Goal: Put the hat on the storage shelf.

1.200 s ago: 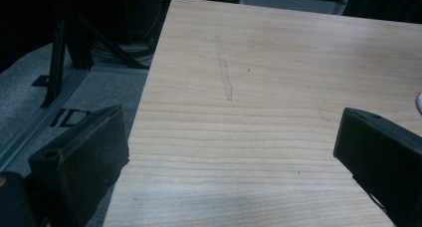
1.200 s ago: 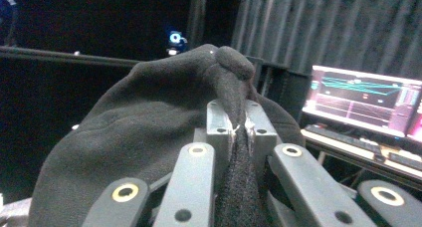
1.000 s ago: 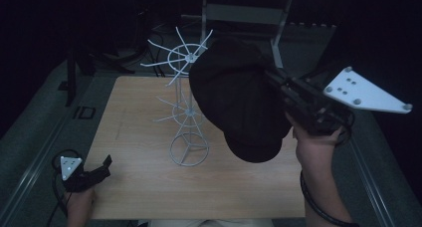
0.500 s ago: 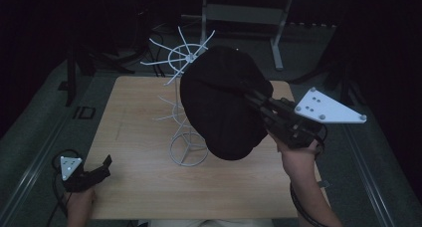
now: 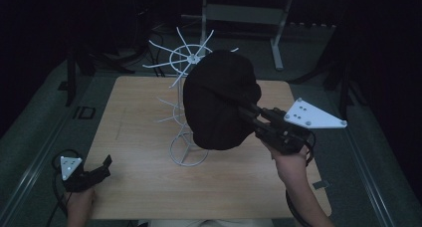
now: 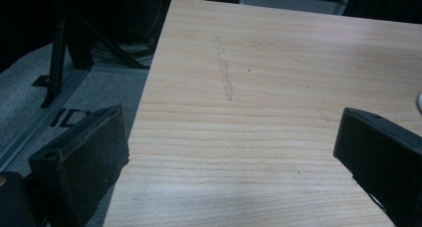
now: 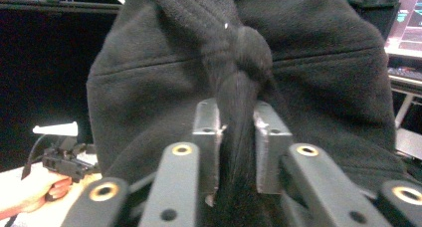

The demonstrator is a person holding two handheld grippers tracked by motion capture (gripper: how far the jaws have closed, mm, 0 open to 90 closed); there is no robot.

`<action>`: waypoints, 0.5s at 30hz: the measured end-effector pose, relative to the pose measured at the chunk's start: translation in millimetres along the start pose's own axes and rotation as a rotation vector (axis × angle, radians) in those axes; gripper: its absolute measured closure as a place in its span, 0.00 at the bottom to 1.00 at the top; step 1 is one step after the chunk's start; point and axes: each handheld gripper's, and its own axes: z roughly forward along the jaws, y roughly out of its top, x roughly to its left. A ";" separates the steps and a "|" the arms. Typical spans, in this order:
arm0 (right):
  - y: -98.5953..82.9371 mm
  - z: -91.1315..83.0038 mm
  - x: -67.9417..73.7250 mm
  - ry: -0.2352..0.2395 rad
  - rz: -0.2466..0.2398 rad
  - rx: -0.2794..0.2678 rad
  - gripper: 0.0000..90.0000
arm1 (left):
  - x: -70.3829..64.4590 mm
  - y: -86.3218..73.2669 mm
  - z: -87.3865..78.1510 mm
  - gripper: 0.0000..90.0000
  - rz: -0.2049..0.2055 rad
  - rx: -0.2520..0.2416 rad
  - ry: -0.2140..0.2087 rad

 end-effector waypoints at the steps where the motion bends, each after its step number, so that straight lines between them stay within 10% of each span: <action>1: -1.6 0.7 0.2 -0.004 -0.002 0.009 0.81 | 0.1 0.0 0.0 0.02 0.000 0.000 0.000; 15: -9.3 -21.7 -7.2 -0.042 -0.006 -0.032 0.44 | 0.1 0.0 0.0 0.02 -0.001 0.000 -0.001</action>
